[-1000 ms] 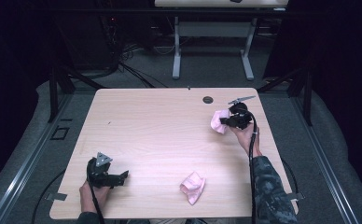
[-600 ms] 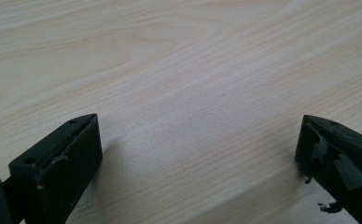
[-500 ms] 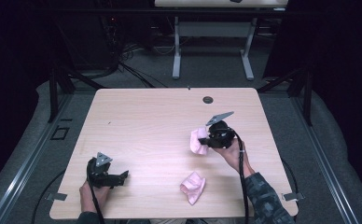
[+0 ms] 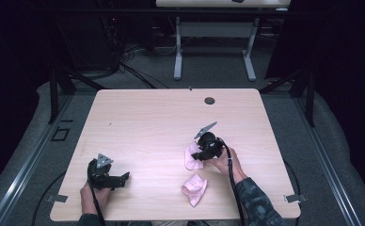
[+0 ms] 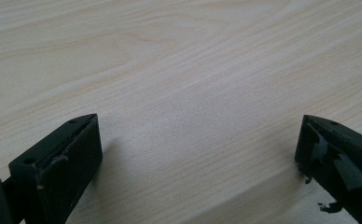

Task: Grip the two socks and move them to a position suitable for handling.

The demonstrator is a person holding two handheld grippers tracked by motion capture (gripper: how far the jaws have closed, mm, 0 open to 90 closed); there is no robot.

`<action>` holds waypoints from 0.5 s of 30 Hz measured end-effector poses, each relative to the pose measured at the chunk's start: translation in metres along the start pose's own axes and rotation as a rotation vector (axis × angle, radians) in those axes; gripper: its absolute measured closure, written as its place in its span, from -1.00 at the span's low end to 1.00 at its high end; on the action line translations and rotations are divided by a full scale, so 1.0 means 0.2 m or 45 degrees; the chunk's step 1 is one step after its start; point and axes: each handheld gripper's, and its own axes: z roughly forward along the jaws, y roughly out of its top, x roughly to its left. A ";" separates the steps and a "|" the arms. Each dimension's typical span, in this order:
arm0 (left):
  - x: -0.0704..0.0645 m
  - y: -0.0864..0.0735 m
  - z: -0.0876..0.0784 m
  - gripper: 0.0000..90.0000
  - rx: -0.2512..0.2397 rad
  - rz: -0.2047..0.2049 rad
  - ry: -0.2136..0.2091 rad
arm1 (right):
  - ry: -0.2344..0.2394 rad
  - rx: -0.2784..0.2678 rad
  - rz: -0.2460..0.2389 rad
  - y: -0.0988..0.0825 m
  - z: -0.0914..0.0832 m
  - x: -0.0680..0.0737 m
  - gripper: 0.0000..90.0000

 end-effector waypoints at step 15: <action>0.00 0.00 0.00 -1.00 0.000 -0.006 0.012 | -0.063 -0.227 0.205 -0.28 -0.31 0.04 -0.81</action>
